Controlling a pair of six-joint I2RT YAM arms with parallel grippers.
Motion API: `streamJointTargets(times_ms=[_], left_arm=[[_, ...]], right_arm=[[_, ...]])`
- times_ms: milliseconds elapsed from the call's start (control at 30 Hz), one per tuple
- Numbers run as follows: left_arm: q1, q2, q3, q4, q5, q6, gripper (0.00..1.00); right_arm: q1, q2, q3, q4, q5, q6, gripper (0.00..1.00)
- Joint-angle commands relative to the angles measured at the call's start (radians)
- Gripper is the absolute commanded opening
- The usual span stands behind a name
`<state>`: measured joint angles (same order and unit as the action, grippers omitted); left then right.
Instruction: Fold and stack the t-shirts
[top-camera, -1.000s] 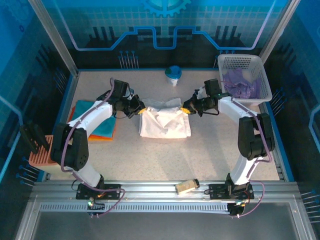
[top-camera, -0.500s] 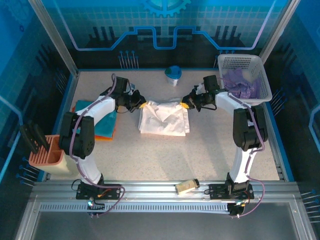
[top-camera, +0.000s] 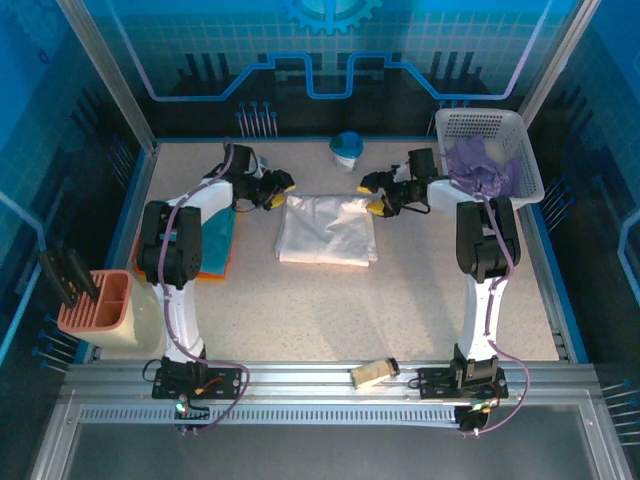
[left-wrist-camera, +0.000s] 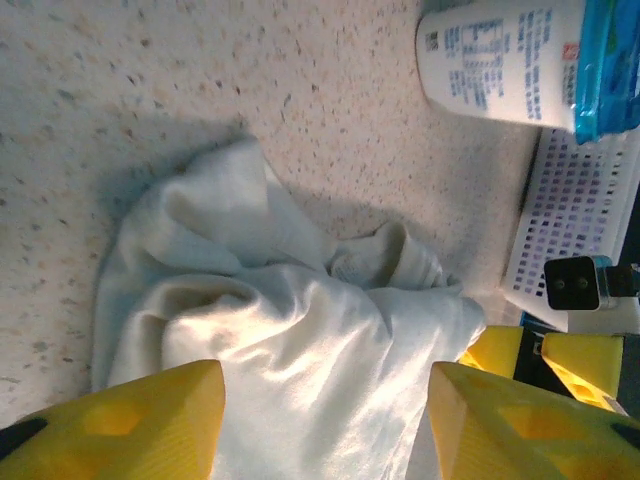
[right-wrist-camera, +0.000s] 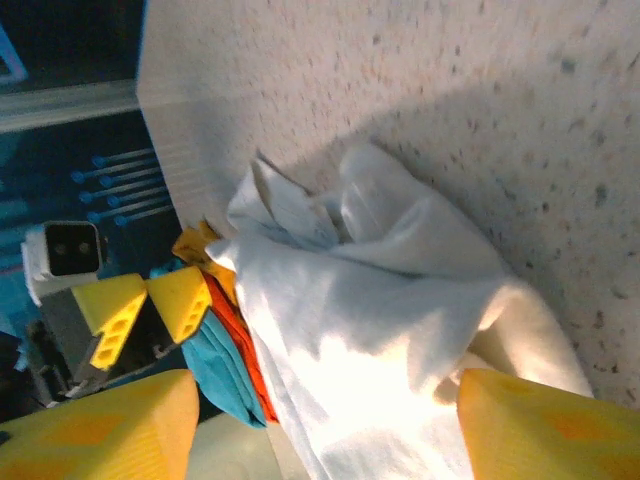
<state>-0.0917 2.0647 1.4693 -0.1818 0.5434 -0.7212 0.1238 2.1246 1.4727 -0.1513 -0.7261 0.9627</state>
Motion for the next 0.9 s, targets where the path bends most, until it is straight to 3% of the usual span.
streamJointTargets(times_ms=[0,233,467,700,867], left_arm=[[0.027,-0.099,0.003,-0.053,-0.001,0.054,0.58],[-0.05,-0.268,-0.164,-0.003,-0.038,-0.01,0.58],[-0.18,-0.314,-0.304,0.162,-0.076,-0.146,0.57],[-0.279,-0.302,-0.419,0.325,-0.136,-0.266,0.54],[-0.309,-0.283,-0.497,0.403,-0.181,-0.311,0.54]], right_arm=[[-0.033,-0.063,-0.041,0.053,-0.024,-0.015,0.74],[0.002,-0.201,-0.166,0.069,-0.042,-0.025,0.78],[0.106,-0.298,-0.326,0.243,-0.024,0.134,0.74],[0.231,-0.289,-0.47,0.563,0.048,0.361,0.66],[0.275,-0.233,-0.508,0.625,0.091,0.396,0.65]])
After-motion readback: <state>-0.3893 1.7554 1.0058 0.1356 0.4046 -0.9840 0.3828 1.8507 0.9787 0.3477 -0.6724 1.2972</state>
